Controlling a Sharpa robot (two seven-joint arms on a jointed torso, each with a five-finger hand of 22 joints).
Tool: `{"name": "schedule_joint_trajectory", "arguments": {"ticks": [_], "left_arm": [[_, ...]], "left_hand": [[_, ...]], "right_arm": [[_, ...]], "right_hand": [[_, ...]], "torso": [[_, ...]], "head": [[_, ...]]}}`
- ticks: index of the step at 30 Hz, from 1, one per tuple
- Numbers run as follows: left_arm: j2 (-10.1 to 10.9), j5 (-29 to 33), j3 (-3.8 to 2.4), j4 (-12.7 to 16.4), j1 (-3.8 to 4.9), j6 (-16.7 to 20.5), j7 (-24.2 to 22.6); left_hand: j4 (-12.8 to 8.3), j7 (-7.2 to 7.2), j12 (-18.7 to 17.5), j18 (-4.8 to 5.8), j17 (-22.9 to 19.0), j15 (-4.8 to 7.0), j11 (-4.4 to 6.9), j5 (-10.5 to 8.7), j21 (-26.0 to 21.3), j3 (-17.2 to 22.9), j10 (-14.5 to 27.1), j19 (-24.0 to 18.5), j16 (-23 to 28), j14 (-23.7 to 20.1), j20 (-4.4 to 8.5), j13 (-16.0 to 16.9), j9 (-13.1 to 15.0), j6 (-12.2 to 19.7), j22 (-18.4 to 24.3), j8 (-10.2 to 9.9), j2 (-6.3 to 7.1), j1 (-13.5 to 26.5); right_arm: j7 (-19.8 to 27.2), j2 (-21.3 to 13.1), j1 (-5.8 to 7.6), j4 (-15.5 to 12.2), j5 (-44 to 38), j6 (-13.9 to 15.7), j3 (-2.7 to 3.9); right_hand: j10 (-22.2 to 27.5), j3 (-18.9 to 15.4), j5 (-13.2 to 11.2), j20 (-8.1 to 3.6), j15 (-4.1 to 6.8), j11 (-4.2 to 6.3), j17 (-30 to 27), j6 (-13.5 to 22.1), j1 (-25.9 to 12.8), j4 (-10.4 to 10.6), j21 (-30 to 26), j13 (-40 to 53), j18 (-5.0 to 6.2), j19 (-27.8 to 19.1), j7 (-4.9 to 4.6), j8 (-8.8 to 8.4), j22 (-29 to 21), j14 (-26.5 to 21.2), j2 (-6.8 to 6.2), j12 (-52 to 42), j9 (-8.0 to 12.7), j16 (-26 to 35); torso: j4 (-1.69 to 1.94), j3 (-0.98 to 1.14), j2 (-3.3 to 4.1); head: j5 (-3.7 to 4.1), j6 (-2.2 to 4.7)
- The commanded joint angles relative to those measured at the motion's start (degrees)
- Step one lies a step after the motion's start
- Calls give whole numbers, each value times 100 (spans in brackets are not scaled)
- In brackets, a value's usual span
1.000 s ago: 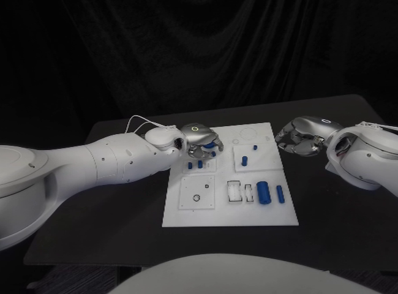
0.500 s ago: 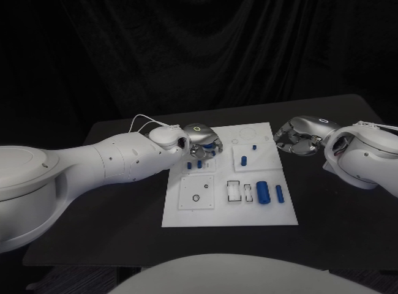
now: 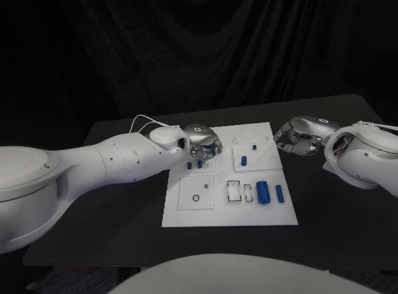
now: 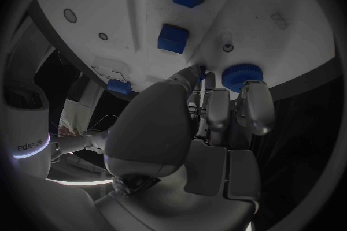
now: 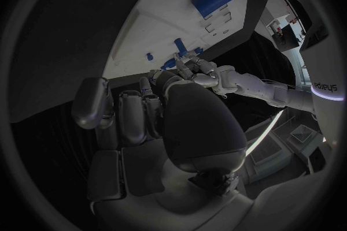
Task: Assemble the parts on the task board
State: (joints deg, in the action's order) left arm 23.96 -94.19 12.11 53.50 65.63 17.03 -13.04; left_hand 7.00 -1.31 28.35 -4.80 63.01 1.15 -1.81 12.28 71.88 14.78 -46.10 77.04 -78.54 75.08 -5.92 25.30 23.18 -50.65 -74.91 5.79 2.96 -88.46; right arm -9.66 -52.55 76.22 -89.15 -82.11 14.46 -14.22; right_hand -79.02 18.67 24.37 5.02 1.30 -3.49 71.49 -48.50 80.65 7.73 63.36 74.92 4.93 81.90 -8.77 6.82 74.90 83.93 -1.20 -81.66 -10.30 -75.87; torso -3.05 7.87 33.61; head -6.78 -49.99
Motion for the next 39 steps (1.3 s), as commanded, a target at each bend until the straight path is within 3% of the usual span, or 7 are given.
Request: {"name": "schedule_joint_trajectory", "arguments": {"ticks": [1, 5, 15, 23, 32, 35, 39], "left_arm": [[-6, -21, 1, 2, -26, -7, -136], [0, -21, 1, -2, -36, 70, -177], [102, -21, 1, 46, -48, 424, -253], [423, -21, 1, 455, -23, 713, -241], [965, -21, 2, 1155, 275, 602, -105], [1141, -21, 2, 1344, 348, 436, -79], [1265, -21, 3, 1443, 378, 282, -41]], "left_hand": [[-9, -64, 9, 51, 66, 88, 78, -25, 22, 58, -184, 62, -70, 62, 7, -19, 34, -149, -944, 71, -13, 57], [-44, -132, -50, 61, 84, 167, 165, -14, 60, 93, -402, 101, -88, 104, 22, -65, 82, -338, -957, 151, -35, 42], [-142, -191, -553, 82, 81, 189, 163, -3, 143, 153, -962, 189, -108, 188, 58, -391, 175, -631, -985, 229, -44, 49], [-184, -227, -772, 98, 107, 181, 135, 4, 216, 145, -1167, 254, -129, 259, 74, -528, 206, -742, -1007, 241, 0, 64], [-180, -237, -861, 89, 41, 174, 124, -21, 173, 137, -1239, 232, -99, 243, 80, -579, 209, -764, -994, 228, 21, 88], [-176, -238, -885, 87, 29, 169, 120, -39, 163, 137, -1252, 227, -92, 236, 80, -592, 208, -760, -991, 219, 21, 96], [-179, -235, -902, 93, 53, 167, 121, -44, 186, 140, -1256, 242, -101, 249, 81, -601, 206, -753, -998, 212, 21, 91]], "right_arm": [[-37, 2, -14, -11, -7, 37, 4], [-43, -2, -14, -16, -7, 31, 4], [-57, -30, -14, -26, -7, 12, 4], [-61, -55, -14, -23, -7, -9, 4], [-66, -59, -14, 3, -7, -53, 4], [-65, -54, -16, 14, -7, -67, 4], [-61, -53, -21, 18, -7, -76, 4]], "right_hand": [[23, 34, 19, 9, -44, -7, -2, -35, -20, 7, -18, 118, 35, -32, 13, -27, 800, 62, -44, 19, 8, 23], [20, 39, 20, 9, -44, -7, 2, -38, -20, 5, -16, 120, 34, -31, 13, -26, 800, 64, -41, 17, 7, 19], [27, 47, 22, 8, -44, -8, -2, -46, -19, 2, -23, 112, 36, -33, 12, -23, 799, 63, -37, 22, 6, 23], [27, 47, 22, 8, -44, -8, -2, -46, -19, 2, -23, 112, 36, -33, 12, -23, 799, 63, -37, 22, 6, 23], [34, 52, 20, 8, -44, -8, -20, -49, -20, -4, -38, 103, 38, -37, 12, -24, 795, 57, -42, 27, 7, 37], [34, 52, 20, 8, -44, -8, -20, -49, -20, -4, -38, 103, 38, -37, 12, -24, 795, 57, -42, 27, 7, 37], [34, 52, 20, 8, -44, -8, -20, -49, -20, -4, -38, 103, 38, -37, 12, -24, 795, 57, -42, 27, 7, 37]], "torso": [[11, -1, -3], [12, -1, -5], [8, 0, -10], [7, -4, -10], [17, -7, -16], [18, -7, -23], [26, -4, -35]], "head": [[18, -1], [19, -1], [-3, -1], [-29, -1], [-27, -1], [-39, -1], [-39, -1]]}}
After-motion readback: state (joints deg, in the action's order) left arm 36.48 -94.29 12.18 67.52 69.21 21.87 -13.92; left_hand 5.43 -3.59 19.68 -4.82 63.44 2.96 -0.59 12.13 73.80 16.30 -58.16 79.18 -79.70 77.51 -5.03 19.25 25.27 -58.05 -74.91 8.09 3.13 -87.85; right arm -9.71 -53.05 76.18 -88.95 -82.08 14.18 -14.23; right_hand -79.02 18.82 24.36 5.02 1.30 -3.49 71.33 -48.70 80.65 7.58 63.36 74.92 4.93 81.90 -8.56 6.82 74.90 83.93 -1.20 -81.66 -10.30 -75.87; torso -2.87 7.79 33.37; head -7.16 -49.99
